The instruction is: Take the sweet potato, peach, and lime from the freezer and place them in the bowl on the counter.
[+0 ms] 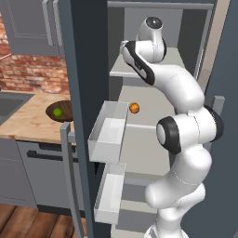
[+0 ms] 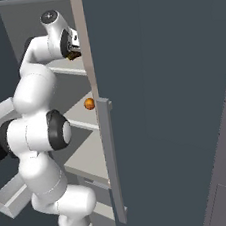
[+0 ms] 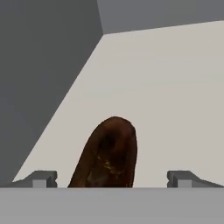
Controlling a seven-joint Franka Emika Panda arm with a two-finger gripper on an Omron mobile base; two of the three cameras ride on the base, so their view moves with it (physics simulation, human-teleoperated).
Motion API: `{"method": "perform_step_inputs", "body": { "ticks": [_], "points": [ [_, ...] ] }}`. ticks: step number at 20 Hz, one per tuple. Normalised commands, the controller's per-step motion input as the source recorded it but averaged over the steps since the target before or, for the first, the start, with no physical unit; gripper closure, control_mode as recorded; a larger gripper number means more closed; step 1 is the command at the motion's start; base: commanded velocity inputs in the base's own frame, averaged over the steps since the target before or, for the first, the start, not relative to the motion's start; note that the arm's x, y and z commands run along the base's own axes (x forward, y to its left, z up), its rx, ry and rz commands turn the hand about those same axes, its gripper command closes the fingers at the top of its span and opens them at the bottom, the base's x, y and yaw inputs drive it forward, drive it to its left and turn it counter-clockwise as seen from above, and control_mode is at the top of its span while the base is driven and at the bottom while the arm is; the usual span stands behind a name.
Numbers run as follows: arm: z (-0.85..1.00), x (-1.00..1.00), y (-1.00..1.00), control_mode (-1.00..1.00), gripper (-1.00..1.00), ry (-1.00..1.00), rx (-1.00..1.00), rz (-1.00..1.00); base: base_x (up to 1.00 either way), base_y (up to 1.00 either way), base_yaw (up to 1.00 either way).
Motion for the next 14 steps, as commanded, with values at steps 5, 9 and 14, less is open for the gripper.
{"method": "perform_step_inputs", "body": {
  "ticks": [5,9,14],
  "points": [
    [-0.03,0.23,0.13,-1.00,-1.00,0.03,0.00,0.00,0.00,0.00,0.00],
    [-0.11,0.03,0.03,-1.00,-1.00,0.10,0.02,0.00,0.00,0.00,0.00],
    [-0.11,0.00,0.00,-1.00,-1.00,0.10,0.00,0.00,0.00,0.00,0.00]
  ]
}}
